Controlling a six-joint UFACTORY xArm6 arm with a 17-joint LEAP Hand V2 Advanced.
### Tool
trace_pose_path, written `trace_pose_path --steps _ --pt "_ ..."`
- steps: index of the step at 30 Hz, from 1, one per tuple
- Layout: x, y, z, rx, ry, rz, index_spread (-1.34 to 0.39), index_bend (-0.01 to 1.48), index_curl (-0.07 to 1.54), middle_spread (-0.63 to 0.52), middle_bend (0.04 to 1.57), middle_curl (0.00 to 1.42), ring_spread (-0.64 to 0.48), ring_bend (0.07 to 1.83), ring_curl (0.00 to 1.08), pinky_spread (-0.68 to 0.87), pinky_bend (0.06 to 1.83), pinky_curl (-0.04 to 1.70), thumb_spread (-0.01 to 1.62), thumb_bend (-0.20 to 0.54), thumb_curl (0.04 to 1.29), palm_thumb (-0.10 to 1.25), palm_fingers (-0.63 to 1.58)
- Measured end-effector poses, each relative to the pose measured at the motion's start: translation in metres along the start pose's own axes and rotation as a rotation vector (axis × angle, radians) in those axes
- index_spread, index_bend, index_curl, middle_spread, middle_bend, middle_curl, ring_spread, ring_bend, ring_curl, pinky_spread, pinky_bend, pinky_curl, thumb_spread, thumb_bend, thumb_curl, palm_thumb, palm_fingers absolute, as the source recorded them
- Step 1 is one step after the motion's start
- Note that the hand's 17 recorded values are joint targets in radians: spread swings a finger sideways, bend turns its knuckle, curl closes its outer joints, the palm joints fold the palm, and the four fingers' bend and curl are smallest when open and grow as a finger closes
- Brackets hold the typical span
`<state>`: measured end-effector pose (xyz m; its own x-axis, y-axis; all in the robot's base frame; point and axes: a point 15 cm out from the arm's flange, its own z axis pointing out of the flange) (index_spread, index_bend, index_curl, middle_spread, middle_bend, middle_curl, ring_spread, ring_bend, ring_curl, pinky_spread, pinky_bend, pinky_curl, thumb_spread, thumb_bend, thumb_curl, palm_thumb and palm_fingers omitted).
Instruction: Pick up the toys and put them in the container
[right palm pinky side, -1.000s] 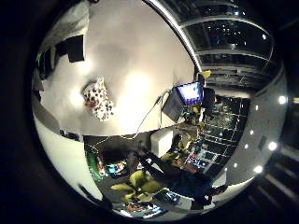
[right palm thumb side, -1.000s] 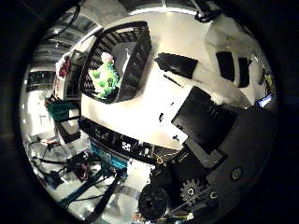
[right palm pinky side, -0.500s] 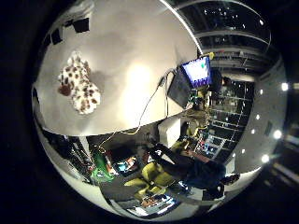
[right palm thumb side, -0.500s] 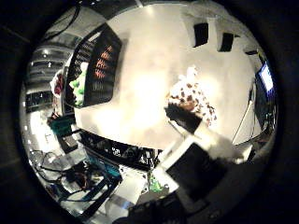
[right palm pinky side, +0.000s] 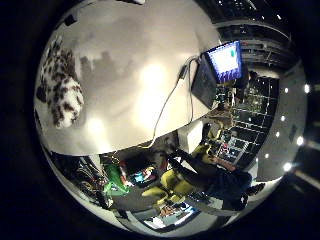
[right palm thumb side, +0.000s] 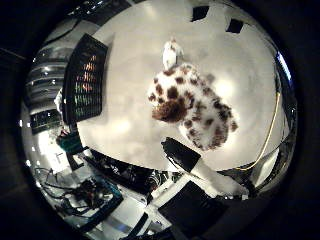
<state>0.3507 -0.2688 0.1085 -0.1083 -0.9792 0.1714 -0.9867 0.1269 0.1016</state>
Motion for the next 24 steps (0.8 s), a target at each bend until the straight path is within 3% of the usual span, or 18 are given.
trace_pose_path --steps 8,12,18,20,24 --pt "-0.012 0.001 0.021 -0.040 -0.022 -0.011 -0.40 0.16 0.32 -0.09 0.45 0.31 -0.01 0.72 0.21 0.40 0.56 0.36 0.98 -0.028 0.29 0.54 0.31" --pt "-0.018 0.000 0.028 -0.055 -0.027 -0.024 -0.38 0.16 0.31 -0.10 0.47 0.32 -0.06 0.80 0.22 0.34 0.58 0.35 0.98 -0.026 0.30 0.55 0.41" --pt "-0.033 -0.001 0.033 -0.077 -0.032 -0.058 -0.38 0.16 0.30 -0.19 0.55 0.34 -0.20 0.95 0.25 0.06 0.69 0.34 0.96 -0.017 0.31 0.60 0.66" --pt "-0.037 -0.001 0.035 -0.073 -0.032 -0.066 -0.41 0.17 0.29 -0.22 0.64 0.37 -0.25 1.00 0.26 -0.13 0.79 0.35 0.96 -0.008 0.33 0.67 0.91" --pt "-0.039 -0.003 0.039 -0.064 -0.027 -0.076 -0.46 0.21 0.34 -0.26 0.70 0.41 -0.28 1.02 0.31 -0.42 0.89 0.38 0.95 -0.010 0.35 0.77 1.11"
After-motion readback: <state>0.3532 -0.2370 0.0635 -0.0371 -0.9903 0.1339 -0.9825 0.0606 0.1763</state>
